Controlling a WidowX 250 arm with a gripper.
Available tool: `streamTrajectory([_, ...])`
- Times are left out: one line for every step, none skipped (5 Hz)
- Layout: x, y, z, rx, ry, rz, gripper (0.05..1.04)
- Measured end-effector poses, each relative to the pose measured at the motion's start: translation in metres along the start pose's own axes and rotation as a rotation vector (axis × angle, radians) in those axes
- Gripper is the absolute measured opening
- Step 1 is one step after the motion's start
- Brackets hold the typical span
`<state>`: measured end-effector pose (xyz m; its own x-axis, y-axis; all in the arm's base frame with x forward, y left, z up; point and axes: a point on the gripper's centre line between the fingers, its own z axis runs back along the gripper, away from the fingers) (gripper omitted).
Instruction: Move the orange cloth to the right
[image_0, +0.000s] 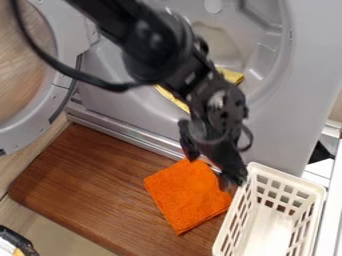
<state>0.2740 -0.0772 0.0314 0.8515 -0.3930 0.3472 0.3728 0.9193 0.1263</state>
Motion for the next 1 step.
streamTrajectory([-0.0070,0.0035,0.0072,0.030,0.037,0.006,1.000])
